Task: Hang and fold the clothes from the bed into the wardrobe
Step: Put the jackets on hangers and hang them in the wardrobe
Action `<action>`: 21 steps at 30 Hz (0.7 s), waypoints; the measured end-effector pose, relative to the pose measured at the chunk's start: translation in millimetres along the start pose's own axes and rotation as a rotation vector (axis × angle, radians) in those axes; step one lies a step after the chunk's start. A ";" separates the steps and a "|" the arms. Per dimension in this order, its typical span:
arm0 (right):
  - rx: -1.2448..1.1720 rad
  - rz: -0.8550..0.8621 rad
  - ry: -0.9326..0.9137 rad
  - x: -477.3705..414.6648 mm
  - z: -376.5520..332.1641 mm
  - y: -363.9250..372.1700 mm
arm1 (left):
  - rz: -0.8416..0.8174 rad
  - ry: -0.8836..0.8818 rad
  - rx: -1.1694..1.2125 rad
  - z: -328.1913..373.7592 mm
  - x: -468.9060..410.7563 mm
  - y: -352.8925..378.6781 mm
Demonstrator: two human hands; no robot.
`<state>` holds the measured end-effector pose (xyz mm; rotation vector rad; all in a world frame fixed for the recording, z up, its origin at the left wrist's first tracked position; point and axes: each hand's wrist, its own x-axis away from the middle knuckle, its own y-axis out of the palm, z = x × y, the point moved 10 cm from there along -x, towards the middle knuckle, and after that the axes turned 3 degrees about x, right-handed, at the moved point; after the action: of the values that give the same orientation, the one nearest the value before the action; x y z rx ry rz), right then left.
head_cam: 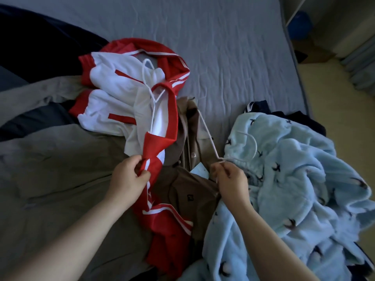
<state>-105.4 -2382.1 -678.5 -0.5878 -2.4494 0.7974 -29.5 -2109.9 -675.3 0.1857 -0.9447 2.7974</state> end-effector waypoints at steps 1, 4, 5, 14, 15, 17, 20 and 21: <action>-0.011 0.022 0.021 -0.2 2.7 -2.5 | -0.001 0.008 0.009 2.1 1.9 -0.6; 0.068 0.014 0.125 4.2 25.3 -0.6 | -0.004 -0.006 0.029 0.7 8.2 0.2; 0.099 -0.002 0.177 5.6 36.8 0.3 | -0.005 -0.015 0.031 0.0 9.3 1.9; 0.263 -0.252 0.288 8.6 69.6 12.4 | -0.027 -0.006 0.070 2.5 19.8 27.4; 0.259 -0.255 0.268 9.1 67.3 11.9 | -0.028 -0.010 0.069 2.0 20.6 29.3; 0.271 -0.242 0.221 12.7 64.3 7.5 | -0.031 -0.017 0.059 1.4 22.5 33.0; 0.243 -0.218 0.170 16.8 61.1 -0.4 | -0.028 -0.012 0.031 4.7 24.0 34.4; 0.231 -0.236 0.158 17.4 59.0 0.4 | -0.022 -0.010 0.025 6.3 23.5 33.3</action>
<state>-152.6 -2397.3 -714.9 -0.2587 -2.1921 0.8834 -59.1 -2136.7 -685.8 0.2125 -0.9044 2.7917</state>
